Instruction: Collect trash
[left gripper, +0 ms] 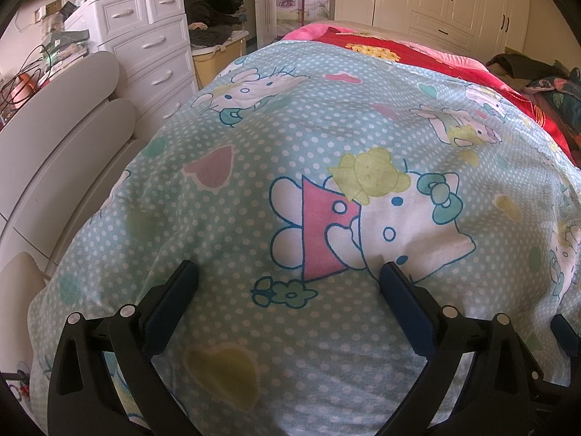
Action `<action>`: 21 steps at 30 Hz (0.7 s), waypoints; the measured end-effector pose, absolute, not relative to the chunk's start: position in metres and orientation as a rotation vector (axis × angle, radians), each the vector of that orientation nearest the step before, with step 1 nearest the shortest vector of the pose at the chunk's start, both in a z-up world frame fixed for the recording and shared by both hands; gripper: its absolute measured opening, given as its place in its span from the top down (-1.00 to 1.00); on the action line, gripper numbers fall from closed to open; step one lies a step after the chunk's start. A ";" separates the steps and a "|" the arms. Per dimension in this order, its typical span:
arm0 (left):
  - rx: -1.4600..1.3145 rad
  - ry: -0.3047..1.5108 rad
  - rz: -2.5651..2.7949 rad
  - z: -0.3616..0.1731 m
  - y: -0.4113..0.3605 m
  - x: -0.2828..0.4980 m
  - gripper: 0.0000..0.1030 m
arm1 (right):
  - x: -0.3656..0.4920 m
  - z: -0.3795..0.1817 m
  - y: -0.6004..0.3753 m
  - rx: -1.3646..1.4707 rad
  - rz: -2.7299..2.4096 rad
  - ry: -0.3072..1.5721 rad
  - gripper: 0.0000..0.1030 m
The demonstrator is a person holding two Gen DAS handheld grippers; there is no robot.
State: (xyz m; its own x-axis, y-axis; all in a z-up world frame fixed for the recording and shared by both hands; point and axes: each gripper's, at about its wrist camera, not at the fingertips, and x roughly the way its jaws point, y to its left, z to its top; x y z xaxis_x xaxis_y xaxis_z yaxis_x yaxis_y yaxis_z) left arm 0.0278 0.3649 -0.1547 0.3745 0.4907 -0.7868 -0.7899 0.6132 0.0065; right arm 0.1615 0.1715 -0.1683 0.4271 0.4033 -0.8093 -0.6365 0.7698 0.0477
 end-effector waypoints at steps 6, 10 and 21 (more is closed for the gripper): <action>-0.404 0.845 0.851 -0.155 0.365 0.029 -0.90 | 0.165 -0.171 0.173 -0.271 0.675 0.947 -0.82; -0.404 0.845 0.851 -0.155 0.363 0.027 -0.90 | 0.164 -0.169 0.171 -0.264 0.674 0.932 -0.82; -0.415 0.834 0.848 -0.158 0.366 0.028 -0.90 | 0.162 -0.169 0.172 -0.268 0.671 0.927 -0.82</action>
